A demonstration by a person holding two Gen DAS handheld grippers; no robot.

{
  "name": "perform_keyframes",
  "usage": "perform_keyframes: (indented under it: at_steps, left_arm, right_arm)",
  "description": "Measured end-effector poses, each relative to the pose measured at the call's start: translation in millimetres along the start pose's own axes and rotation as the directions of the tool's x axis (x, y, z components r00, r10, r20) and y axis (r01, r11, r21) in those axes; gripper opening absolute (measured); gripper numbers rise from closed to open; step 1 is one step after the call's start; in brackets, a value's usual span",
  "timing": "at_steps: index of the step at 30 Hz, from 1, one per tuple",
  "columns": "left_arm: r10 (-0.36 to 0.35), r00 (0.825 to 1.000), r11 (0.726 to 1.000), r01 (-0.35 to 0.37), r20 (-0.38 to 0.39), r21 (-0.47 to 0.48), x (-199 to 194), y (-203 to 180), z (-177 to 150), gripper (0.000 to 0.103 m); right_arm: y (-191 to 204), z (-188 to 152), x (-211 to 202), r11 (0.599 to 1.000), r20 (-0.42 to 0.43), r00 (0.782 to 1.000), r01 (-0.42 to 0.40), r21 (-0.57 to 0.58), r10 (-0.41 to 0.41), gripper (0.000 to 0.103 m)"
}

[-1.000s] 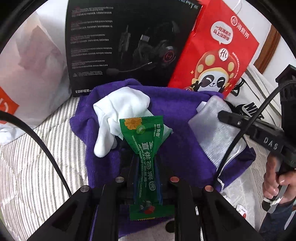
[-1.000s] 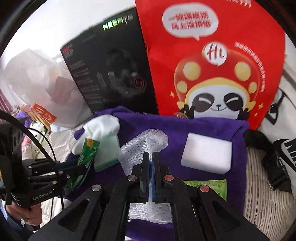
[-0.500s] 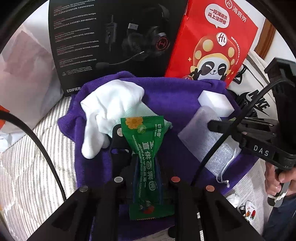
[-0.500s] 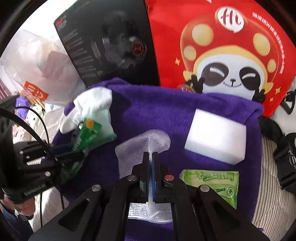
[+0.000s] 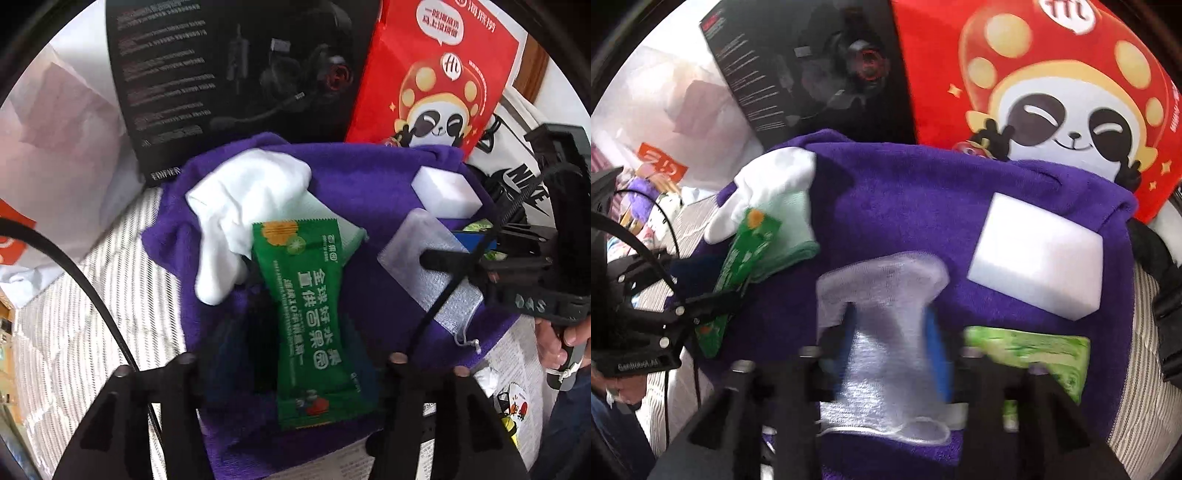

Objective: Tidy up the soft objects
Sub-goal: 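Open the right gripper to drop the mesh bag while the left releases the green packet on the towel, then grasp the white crumpled cloth with the right gripper while the left moves to the yellow pouch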

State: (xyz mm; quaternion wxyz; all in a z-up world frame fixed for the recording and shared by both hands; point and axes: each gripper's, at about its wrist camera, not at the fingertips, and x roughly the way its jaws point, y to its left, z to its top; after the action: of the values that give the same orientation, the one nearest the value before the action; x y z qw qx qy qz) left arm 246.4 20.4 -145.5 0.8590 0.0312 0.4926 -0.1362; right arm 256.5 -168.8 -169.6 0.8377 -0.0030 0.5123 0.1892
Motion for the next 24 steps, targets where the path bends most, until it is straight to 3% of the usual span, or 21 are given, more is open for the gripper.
perform_keyframes:
  at_steps: [3,5,14,19,24]
  left_arm:
    - [0.0,1.0,1.0,0.0,0.018,0.001,-8,4,1,0.067]
    - [0.016,0.999,1.0,-0.016,0.028,0.001,-13,5,2,0.067]
    - [0.04,0.998,0.999,-0.04,0.041,0.002,-29,12,4,0.067]
    - [0.056,0.997,0.998,-0.055,0.054,-0.029,-39,22,5,0.068]
    - [0.05,0.997,0.998,-0.048,0.05,-0.045,-39,25,6,0.068]
  right_arm:
    - [7,2,-8,0.999,0.021,1.0,0.021,-0.028,-0.02,0.054]
    - [8,3,-13,0.999,0.039,0.999,0.033,-0.029,-0.032,0.059]
    - [-1,11,-49,0.994,0.094,0.99,0.106,0.005,-0.106,0.059]
    - [-5,-10,-84,0.996,0.108,0.991,0.079,0.047,-0.084,0.059]
    - [7,-53,-114,0.997,0.124,0.991,0.053,0.062,-0.06,0.061]
